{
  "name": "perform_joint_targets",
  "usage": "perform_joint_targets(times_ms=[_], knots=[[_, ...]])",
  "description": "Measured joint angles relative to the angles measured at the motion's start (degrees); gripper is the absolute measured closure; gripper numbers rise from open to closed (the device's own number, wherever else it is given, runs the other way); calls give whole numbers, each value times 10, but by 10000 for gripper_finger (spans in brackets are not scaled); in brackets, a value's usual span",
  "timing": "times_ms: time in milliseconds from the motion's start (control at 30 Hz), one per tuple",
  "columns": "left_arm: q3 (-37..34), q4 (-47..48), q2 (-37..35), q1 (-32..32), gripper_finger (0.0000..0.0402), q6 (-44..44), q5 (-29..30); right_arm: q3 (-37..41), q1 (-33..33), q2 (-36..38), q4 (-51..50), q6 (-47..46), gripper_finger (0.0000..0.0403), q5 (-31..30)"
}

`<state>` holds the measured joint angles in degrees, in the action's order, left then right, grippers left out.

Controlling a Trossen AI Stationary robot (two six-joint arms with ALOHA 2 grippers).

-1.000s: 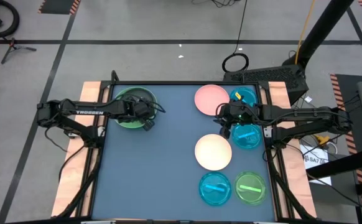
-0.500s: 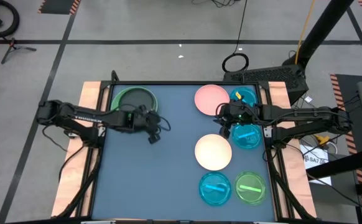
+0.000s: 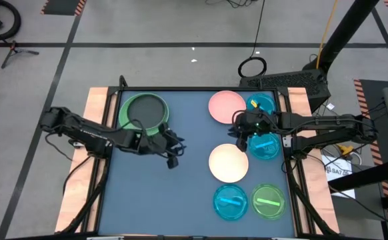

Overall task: Stack plastic plates
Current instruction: Stack the orange plate on top of the black plate

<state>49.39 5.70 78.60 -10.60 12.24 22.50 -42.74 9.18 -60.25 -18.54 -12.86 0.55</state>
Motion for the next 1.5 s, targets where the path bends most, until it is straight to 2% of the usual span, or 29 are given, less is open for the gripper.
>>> perform_joint_targets(times_ms=[333, 633, 700, 867, 1067, 1233, 1500], knots=[[0, -9, 29, -26, 254, -3, 0, 0, -40, -41, -14, -13, 316, -51], [0, -6, 26, -50, 254, -54, 1, -1, -41, -122, 18, 0, 316, -50], [0, -2, 26, -50, 254, -61, 4, -21, -40, -139, 11, 1, 311, -50], [0, 37, 23, -49, 254, -79, 60, -94, -40, -187, -25, 38, 286, -50], [0, 88, 23, -47, 254, -74, 93, -160, -40, -237, -104, 101, 247, -41], [0, 115, 23, -47, 254, -70, 100, -177, -41, -271, -150, 147, 224, -31], [0, 127, 23, -47, 254, -72, 106, -178, -38, -334, -223, 152, 220, -33]])
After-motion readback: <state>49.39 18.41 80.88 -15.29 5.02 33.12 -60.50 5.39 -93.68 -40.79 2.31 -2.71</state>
